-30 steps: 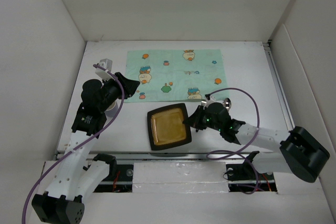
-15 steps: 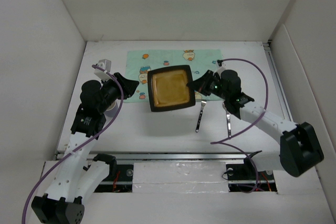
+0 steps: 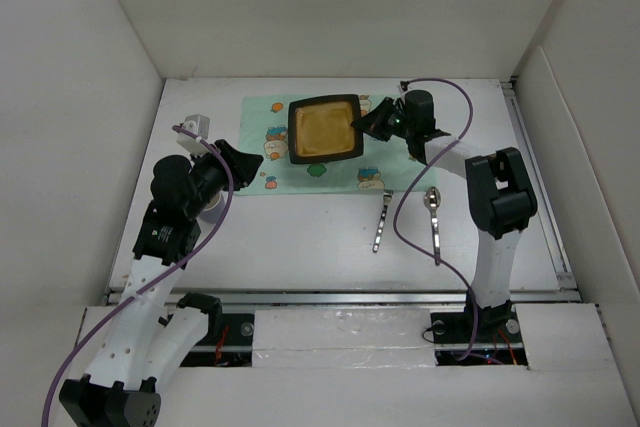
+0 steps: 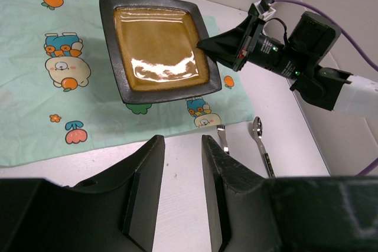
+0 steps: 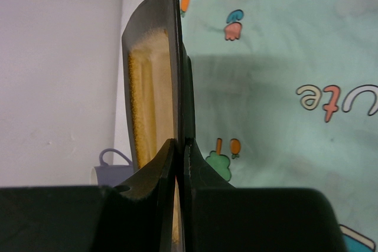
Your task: Set the dinner table for one person
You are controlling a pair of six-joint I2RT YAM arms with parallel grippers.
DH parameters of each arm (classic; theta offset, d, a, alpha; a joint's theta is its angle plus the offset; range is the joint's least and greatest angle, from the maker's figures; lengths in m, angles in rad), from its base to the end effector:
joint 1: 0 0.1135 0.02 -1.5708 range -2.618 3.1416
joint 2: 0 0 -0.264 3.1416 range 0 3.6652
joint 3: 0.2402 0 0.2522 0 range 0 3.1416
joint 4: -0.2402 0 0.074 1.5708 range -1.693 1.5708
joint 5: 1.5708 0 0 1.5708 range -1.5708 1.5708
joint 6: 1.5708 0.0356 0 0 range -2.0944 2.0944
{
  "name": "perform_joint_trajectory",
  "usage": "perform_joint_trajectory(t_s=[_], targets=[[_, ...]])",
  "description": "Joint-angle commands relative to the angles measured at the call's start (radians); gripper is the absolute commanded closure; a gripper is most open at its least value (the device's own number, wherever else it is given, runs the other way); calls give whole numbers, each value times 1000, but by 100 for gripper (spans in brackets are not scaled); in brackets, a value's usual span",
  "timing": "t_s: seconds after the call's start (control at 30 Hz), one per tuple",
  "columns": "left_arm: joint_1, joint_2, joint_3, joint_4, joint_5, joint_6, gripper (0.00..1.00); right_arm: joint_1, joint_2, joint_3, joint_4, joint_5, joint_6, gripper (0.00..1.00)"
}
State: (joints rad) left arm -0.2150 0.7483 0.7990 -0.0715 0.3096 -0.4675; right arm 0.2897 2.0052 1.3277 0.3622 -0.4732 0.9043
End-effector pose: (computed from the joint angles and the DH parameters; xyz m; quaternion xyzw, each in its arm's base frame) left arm 0.1696 -0.0482 0.3632 0.0182 0.7138 -0.3352 0.6146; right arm 0.4363 0.1470 0.2134 0.1068 0.7916 0.4779 0.3656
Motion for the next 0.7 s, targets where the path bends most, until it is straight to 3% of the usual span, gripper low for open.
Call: perform_joint_trajectory(t_s=[0.0,0.67], targets=[[-3,-12,46,26,-4,17,71,-20,-25,96,116,-97,30,100],[-3,0,39,33,2,15,71,-38,162,157,198,-102,110,100]])
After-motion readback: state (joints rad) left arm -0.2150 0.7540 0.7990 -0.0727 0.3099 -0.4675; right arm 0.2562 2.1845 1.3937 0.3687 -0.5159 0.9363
